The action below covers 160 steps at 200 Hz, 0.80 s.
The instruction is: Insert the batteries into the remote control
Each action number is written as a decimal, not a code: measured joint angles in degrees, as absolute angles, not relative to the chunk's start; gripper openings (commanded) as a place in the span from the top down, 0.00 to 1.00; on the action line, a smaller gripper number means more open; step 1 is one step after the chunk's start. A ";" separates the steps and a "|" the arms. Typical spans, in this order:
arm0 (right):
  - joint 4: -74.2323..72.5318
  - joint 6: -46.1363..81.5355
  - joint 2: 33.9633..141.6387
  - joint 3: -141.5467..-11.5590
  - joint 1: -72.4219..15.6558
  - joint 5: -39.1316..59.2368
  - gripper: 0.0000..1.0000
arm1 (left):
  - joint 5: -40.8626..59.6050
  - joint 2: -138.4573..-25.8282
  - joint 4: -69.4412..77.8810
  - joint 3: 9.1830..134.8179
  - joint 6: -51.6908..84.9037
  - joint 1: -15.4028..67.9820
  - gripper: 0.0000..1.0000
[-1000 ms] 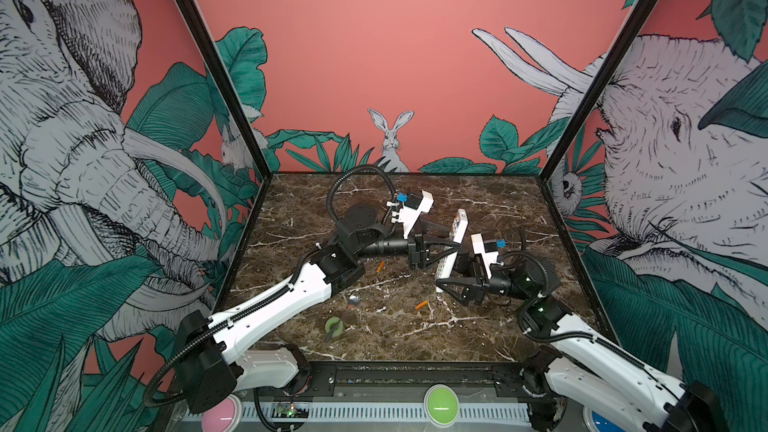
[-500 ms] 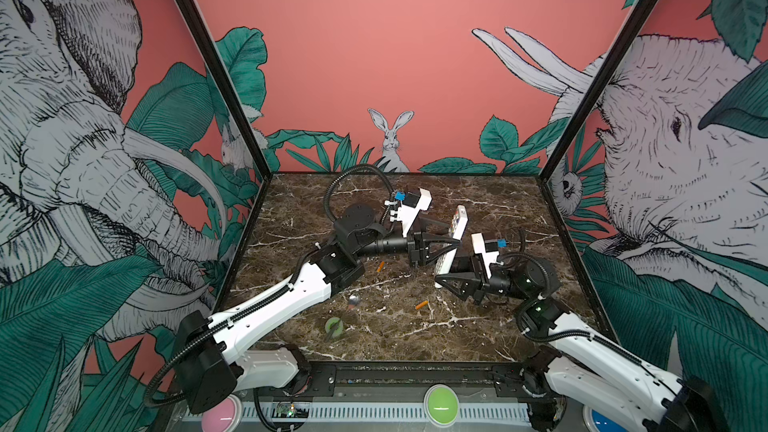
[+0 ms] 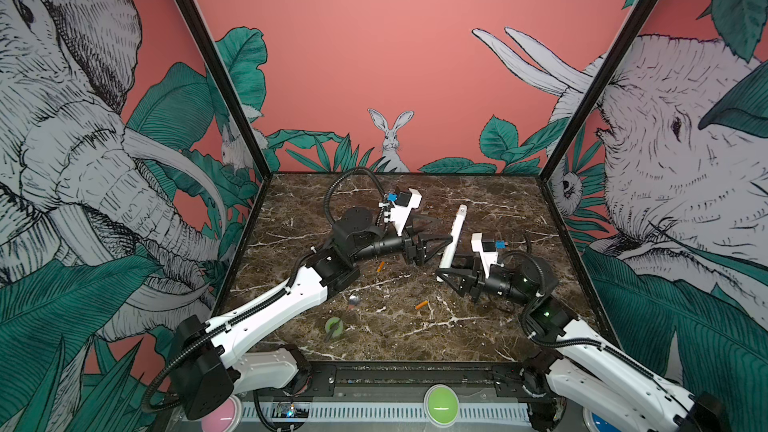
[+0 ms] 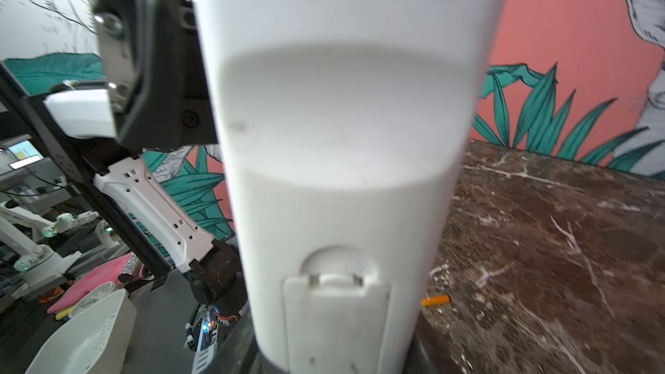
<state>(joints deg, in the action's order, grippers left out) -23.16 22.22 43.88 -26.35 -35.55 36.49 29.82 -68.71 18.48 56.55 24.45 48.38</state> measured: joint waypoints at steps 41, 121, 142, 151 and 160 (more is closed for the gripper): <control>-12.93 18.24 43.09 -28.71 -35.55 29.10 1.00 | 25.43 -66.65 13.08 56.34 21.30 48.38 0.13; -2.33 15.84 45.06 -29.76 -35.55 14.79 1.00 | 16.08 -65.67 6.52 56.16 19.05 48.45 0.13; -0.84 15.73 45.36 -29.76 -35.57 11.79 1.00 | 12.95 -66.83 6.42 56.16 19.07 49.19 0.14; -0.34 15.70 45.50 -29.76 -35.57 10.68 1.00 | 11.86 -67.72 6.50 56.18 19.07 49.78 0.14; 0.08 15.73 45.60 -29.76 -35.64 9.56 1.00 | 10.92 -68.97 6.68 56.23 19.14 50.41 0.16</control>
